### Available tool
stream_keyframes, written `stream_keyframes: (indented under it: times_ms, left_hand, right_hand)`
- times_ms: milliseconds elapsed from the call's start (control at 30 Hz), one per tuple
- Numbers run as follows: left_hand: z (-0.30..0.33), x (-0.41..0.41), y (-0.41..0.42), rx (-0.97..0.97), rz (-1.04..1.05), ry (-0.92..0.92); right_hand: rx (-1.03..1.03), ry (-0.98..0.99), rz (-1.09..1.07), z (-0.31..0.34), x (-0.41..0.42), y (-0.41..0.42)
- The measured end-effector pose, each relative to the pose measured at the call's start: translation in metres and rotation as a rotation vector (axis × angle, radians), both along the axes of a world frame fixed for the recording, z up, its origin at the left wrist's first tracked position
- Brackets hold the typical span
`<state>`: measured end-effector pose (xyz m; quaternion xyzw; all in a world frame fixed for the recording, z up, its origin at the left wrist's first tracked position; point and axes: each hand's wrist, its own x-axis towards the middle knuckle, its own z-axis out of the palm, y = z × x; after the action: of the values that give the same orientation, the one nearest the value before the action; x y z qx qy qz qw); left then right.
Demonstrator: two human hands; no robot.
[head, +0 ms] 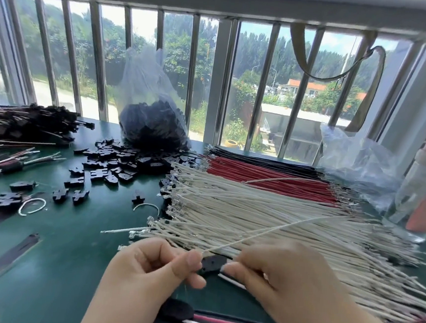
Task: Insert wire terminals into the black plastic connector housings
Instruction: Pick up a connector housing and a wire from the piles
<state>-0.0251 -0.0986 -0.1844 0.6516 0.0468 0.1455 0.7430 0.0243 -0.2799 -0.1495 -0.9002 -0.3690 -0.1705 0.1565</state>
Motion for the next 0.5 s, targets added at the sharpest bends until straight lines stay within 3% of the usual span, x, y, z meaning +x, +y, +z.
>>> stream_keyframes:
  times_ms: [267, 367, 500]
  left_hand:
    - [-0.0040, 0.0054, 0.0018, 0.016, -0.079, -0.018]
    - [0.0006, 0.0035, -0.0004, 0.070, -0.188, 0.016]
    - [-0.0022, 0.0061, 0.0057, 0.081, -0.162, 0.036]
  right_hand:
    - [0.144, -0.118, 0.163, 0.0033, -0.0003, -0.0031]
    - [0.096, -0.113, 0.186, 0.0022, -0.0014, -0.0012]
    - [0.069, -0.087, 0.175, 0.0029, -0.0057, 0.0003]
